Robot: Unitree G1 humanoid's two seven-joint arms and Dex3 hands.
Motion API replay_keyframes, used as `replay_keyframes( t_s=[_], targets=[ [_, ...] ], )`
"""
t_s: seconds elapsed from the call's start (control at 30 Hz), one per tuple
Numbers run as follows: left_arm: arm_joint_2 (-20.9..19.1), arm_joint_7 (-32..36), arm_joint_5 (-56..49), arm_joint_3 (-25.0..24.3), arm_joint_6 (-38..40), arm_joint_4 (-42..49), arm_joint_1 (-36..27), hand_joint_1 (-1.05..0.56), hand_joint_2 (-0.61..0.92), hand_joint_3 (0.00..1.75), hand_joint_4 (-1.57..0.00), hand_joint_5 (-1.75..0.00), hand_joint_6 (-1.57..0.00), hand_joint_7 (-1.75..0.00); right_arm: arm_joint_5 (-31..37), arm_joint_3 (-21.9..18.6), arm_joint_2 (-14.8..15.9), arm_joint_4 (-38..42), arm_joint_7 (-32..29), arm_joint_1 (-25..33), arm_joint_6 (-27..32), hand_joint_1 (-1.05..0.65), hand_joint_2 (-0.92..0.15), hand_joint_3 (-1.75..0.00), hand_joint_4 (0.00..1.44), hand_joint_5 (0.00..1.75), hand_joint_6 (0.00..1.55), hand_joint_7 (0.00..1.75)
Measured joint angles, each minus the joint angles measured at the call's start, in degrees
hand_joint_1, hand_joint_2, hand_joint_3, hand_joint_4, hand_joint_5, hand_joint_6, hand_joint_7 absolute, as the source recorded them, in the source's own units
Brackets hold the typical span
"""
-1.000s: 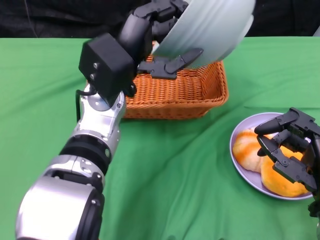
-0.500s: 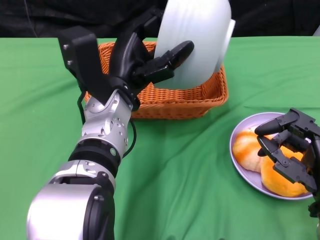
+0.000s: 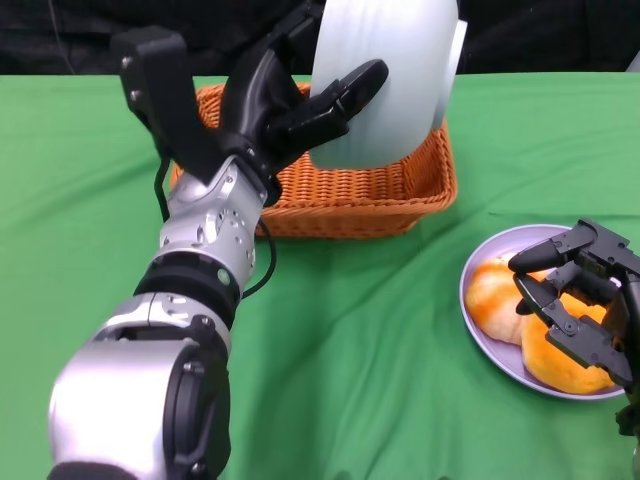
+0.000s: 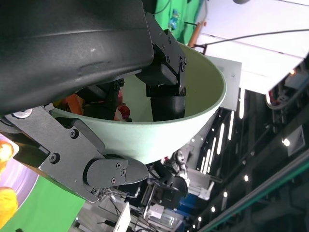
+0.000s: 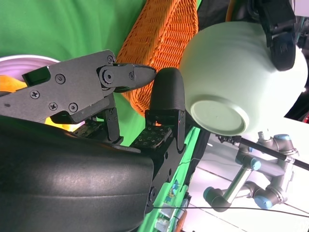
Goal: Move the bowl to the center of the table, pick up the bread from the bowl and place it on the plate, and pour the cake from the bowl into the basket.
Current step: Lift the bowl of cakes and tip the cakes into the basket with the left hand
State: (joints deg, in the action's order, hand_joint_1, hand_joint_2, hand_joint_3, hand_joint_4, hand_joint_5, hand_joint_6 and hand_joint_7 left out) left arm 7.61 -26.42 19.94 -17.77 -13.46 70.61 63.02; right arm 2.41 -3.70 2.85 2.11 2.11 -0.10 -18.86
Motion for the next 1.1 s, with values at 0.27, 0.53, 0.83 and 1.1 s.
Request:
replay_keyframes(
  t_s=[0.27,0.53,0.83,1.1],
  targets=[
    [1.2,3.6,-0.4,-2.0,3.2,2.0,5.9,-0.10,0.79,0.76,-0.74,-1.75,-0.72,-1.52,0.3,0.0,0.0,1.3,-0.1,-0.3,-0.9,-0.16,-0.89,-0.28,0.70,1.51,0.65,1.25],
    [2.1,7.9,6.9,-11.0,14.6,3.5,8.1,-0.12,0.79,0.84,-0.79,-1.75,-0.66,-1.61,0.8,0.0,0.1,1.9,-0.1,-0.4,-1.7,-0.14,-0.89,-0.27,0.70,1.52,0.65,1.26],
    [2.0,13.2,14.9,-19.9,23.9,4.2,9.7,-0.21,0.92,0.48,-0.76,-1.75,-0.51,-1.74,1.0,0.0,0.2,3.0,-0.2,-0.9,-3.0,-0.17,-0.88,-0.28,0.70,1.53,0.66,1.25],
    [1.2,12.1,16.6,-22.3,28.1,4.9,9.7,-0.18,0.91,0.53,-0.75,-1.75,-0.54,-1.75,1.0,0.0,0.4,3.0,-0.1,-0.9,-3.3,-0.16,-0.88,-0.28,0.70,1.52,0.65,1.25]
  ],
)
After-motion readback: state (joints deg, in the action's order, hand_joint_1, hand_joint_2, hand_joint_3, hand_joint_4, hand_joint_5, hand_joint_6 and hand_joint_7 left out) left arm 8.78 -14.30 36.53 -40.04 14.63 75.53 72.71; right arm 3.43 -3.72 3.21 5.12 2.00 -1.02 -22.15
